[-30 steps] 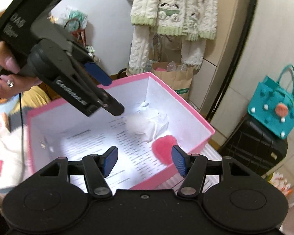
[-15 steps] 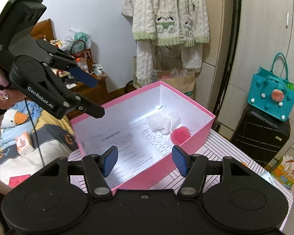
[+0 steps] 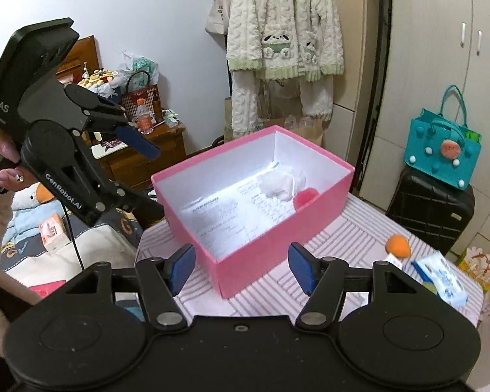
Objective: Organize soft objects
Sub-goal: 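Move both grippers back toward the remaining soft items on the table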
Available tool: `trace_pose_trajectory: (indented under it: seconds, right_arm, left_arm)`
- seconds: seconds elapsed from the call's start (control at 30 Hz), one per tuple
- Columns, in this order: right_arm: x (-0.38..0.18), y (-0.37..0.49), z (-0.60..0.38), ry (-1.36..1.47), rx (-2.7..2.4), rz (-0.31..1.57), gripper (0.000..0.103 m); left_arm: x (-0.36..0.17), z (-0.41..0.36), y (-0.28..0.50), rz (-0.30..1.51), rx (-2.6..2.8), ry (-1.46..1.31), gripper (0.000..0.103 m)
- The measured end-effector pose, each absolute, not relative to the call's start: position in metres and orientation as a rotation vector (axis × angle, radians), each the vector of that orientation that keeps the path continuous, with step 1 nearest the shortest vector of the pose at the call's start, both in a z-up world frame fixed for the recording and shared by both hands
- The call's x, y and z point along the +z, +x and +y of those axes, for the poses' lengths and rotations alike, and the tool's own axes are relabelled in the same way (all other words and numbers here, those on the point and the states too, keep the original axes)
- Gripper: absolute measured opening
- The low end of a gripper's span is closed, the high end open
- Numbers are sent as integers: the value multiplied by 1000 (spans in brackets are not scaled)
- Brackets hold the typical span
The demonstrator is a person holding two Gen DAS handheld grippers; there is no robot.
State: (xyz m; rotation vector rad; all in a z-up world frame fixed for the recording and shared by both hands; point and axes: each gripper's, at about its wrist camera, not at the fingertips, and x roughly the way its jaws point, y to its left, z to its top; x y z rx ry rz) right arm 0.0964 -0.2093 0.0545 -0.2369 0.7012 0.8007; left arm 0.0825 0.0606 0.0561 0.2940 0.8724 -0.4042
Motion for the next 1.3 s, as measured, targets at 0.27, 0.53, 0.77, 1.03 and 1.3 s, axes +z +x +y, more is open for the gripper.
trace_pose_trajectory:
  seconds: [0.27, 0.53, 0.77, 1.03, 1.3]
  right_arm:
    - [34, 60, -234, -236, 753, 724, 70]
    - [-3, 47, -263, -196, 684, 789, 71]
    - [-32, 45, -288, -184, 617, 783, 71]
    - [-58, 56, -322, -127, 534, 746, 72]
    - [-76, 76, -351, -125, 458, 662, 72]
  left_arm:
    - [40, 33, 55, 896, -473, 346, 90]
    - [8, 4, 47, 966, -573, 379, 90]
    - [-7, -17, 47, 933, -646, 380, 90]
    - [-20, -39, 53, 835, -713, 299, 90]
    - [-29, -67, 70, 765, -760, 214, 90]
